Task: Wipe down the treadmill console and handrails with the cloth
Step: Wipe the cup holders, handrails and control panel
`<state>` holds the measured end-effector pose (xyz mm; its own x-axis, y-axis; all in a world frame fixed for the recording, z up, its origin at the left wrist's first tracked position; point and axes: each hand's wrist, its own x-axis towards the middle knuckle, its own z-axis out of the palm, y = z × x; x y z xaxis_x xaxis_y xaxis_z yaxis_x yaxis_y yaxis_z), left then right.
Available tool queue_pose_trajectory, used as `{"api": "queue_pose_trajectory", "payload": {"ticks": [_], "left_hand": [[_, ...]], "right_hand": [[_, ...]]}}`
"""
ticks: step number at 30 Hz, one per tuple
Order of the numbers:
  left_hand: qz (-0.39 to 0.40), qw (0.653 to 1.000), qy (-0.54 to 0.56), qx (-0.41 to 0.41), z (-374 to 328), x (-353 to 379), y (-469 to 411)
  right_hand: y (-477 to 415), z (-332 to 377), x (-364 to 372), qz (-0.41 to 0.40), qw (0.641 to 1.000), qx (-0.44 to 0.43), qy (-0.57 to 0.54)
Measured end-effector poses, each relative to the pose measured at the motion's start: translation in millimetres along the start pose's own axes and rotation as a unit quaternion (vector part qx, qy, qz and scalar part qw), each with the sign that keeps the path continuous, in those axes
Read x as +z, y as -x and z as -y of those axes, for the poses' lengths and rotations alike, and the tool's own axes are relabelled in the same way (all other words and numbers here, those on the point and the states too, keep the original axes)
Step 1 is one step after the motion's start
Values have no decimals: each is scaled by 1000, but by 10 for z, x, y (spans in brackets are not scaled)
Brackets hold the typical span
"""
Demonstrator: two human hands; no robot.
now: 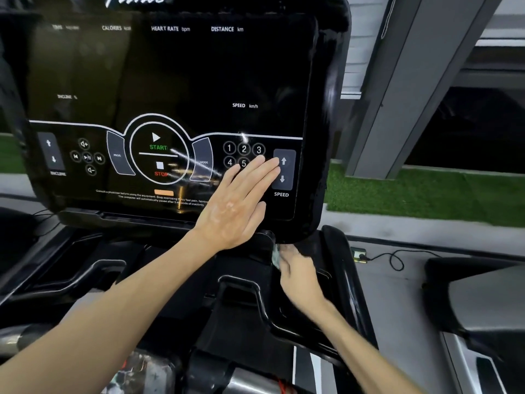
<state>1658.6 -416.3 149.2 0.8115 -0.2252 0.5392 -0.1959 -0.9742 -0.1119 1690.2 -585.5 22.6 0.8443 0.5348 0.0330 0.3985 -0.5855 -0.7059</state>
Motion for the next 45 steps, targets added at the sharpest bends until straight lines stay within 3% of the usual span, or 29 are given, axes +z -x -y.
{"api": "queue_pose_trajectory", "payload": {"ticks": [4,8,11,16,23,32,37,42,45], "left_hand": [[-3,1000,13,-5,-9,-3,12],[0,1000,13,-1,-3,-4,9],[4,1000,12,-1,2,-16,12],[2,1000,14,2,9,-19,14],[2,1000,12,0,2,-10,16],[6,1000,4,-1,16,-12,14],[10,1000,6,2,17,-23,20],[4,1000,13,-1,2,-9,21],[2,1000,17,-2,5,-9,14]], "right_hand": [[586,89,141,37,995,-86,-47],[680,141,226,86,983,-154,49],[426,99,194,103,975,-188,54],[349,61,127,112,973,-204,10],[974,-310,-140,199,953,-221,-47],[769,-61,51,190,952,-239,-24],[936,-374,-111,188,954,-228,-49],[1307,-1143,-431,141,952,-260,85],[1402,-1134,-452,93,947,-287,108]]}}
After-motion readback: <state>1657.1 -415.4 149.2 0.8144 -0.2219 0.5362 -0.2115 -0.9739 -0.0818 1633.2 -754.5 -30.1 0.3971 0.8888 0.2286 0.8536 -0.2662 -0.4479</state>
